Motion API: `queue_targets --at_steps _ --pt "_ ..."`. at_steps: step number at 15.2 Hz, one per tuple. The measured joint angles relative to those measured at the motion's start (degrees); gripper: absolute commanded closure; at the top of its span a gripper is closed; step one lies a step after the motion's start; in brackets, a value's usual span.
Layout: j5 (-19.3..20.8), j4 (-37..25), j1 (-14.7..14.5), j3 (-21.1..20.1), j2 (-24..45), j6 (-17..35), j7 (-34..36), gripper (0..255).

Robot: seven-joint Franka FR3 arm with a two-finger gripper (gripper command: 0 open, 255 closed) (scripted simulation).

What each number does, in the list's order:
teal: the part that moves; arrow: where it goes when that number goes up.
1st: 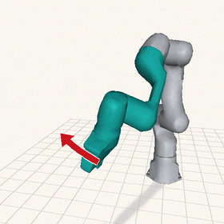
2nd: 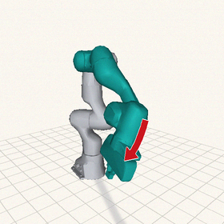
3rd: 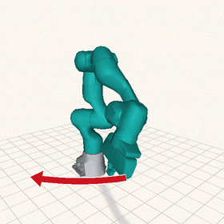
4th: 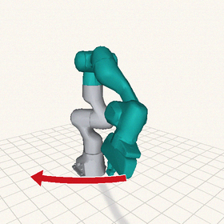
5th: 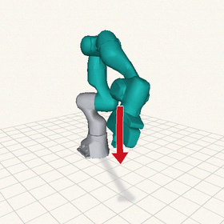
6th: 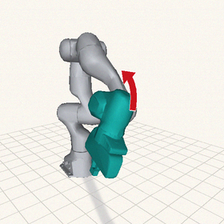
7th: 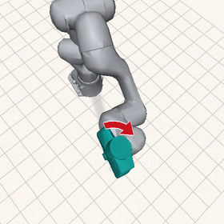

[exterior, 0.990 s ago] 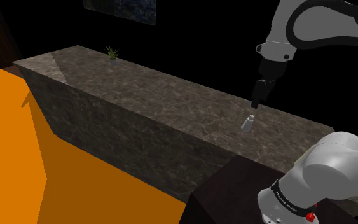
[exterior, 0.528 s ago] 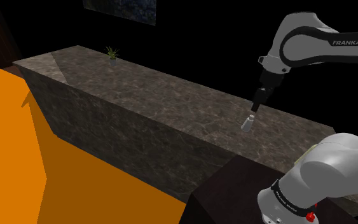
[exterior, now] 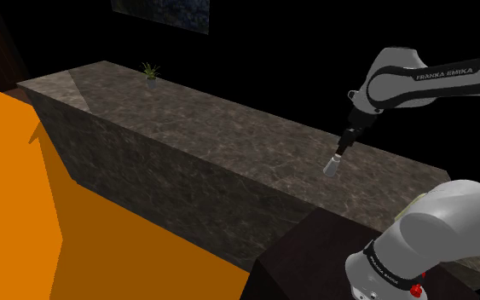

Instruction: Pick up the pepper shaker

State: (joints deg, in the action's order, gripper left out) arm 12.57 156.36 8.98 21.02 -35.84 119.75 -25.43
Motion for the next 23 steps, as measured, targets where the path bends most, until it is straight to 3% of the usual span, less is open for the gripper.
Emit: queue_targets --at_steps 5,8,10,12,21,22,23 --pt "-0.21 -1.48 -0.15 7.82 10.73 11.56 -7.3 0" --pt "-3.14 -2.96 -1.71 12.37 17.6 17.96 -12.54 0" --pt "-7.03 -4.5 -3.48 15.77 22.85 21.95 -17.44 0" --pt "-13.69 -7.23 -5.82 19.29 29.33 25.27 -24.41 0" --pt "-28.19 -7.98 -7.43 19.82 39.14 31.62 -36.18 0" --pt "-29.08 -8.11 -7.38 19.64 39.69 31.85 -36.82 255" --pt "-29.55 -8.18 -7.36 19.53 39.99 31.98 -37.15 255"
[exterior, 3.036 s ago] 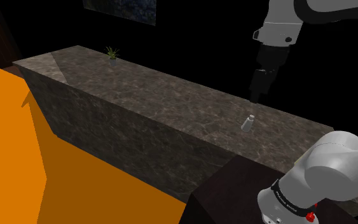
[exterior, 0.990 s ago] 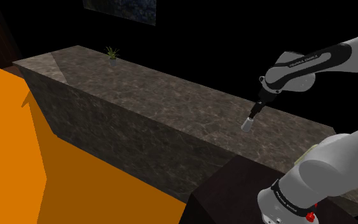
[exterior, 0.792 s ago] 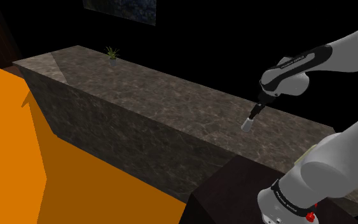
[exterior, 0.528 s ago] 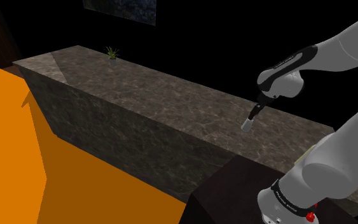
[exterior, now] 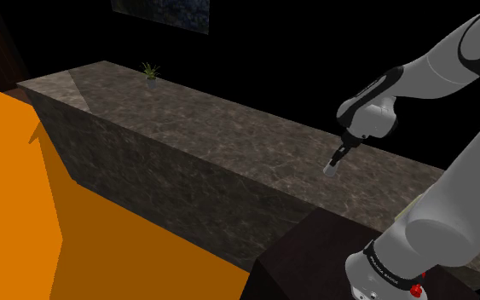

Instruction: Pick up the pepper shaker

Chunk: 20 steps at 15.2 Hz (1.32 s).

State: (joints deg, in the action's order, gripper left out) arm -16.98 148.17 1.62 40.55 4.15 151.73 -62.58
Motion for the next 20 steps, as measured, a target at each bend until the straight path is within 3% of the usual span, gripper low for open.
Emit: queue_targets --at_steps 9,20 --pt "-0.21 -0.01 0.03 0.01 0.07 0.13 -0.18 255" --pt "14.5 -0.53 0.89 0.92 -10.08 -7.26 11.14 255"
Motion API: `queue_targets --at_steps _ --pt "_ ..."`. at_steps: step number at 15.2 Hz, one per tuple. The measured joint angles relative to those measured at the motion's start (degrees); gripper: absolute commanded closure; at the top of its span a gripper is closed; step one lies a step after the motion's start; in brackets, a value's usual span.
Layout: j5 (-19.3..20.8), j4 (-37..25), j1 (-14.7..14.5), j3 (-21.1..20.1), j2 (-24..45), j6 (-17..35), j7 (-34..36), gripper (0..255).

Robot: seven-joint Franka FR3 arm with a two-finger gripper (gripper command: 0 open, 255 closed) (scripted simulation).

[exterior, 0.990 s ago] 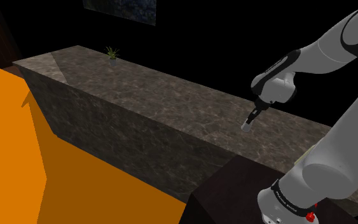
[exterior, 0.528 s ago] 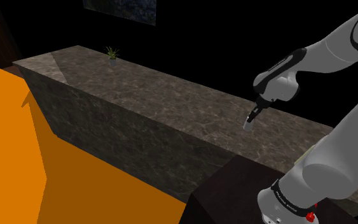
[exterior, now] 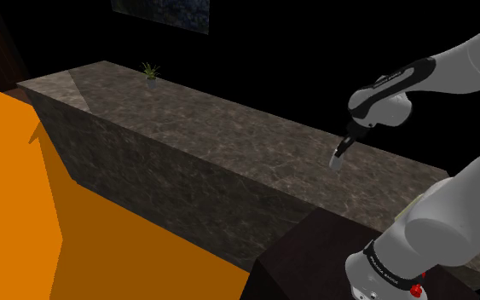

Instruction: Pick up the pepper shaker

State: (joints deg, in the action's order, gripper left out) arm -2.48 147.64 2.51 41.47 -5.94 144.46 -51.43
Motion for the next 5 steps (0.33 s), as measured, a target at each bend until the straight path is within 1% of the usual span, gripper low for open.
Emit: queue_targets --at_steps 5 --pt "4.21 -1.1 1.32 -0.98 -4.03 -4.23 3.24 255"
